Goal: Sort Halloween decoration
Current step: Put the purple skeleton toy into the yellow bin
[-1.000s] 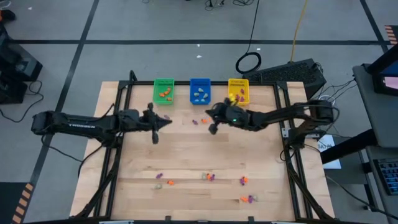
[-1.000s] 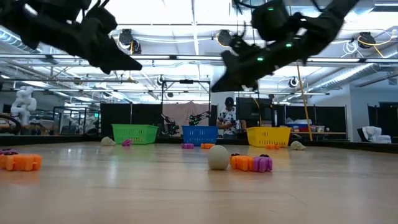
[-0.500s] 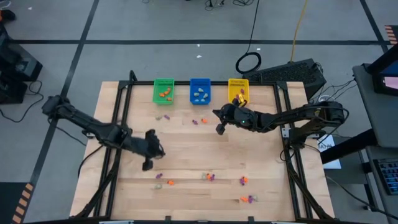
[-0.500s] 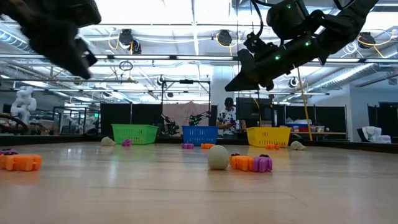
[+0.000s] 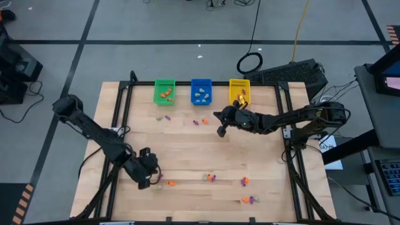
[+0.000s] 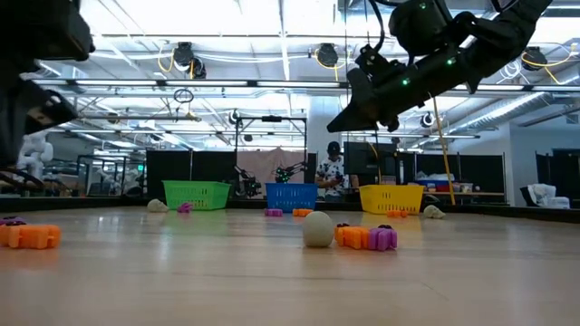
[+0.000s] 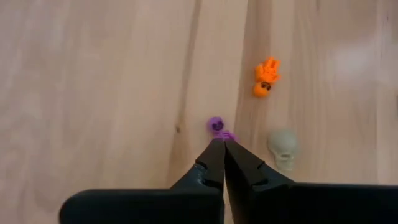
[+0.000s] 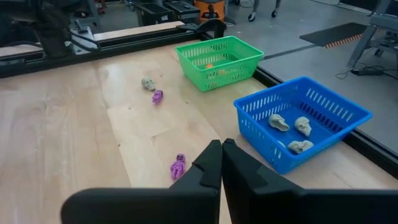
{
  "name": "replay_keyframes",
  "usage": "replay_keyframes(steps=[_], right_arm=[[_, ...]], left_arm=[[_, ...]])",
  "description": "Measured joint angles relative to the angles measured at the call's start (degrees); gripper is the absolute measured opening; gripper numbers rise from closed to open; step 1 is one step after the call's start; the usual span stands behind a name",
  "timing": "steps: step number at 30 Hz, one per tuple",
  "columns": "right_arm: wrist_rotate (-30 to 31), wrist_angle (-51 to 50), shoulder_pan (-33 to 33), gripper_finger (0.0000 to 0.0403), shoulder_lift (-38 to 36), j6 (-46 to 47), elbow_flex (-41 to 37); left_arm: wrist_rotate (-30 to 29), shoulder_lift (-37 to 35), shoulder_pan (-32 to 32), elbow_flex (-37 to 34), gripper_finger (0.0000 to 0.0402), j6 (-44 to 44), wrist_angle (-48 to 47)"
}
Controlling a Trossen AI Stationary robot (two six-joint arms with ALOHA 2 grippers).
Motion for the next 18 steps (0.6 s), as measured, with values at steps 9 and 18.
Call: replay_keyframes(steps=[9,18], right_arm=[[0.09,-0.73,0.03,0.0000,0.02,-0.48,0.02],[0.09,-1.22,0.03,0.0000,0.02,-0.99,0.04]], left_arm=[[0.01,7.58,-1.21,-0.01,0.0117,-6.57,4.35],[-1.15,15.61,-1.26,0.35,0.0147,-7.12,5.80]])
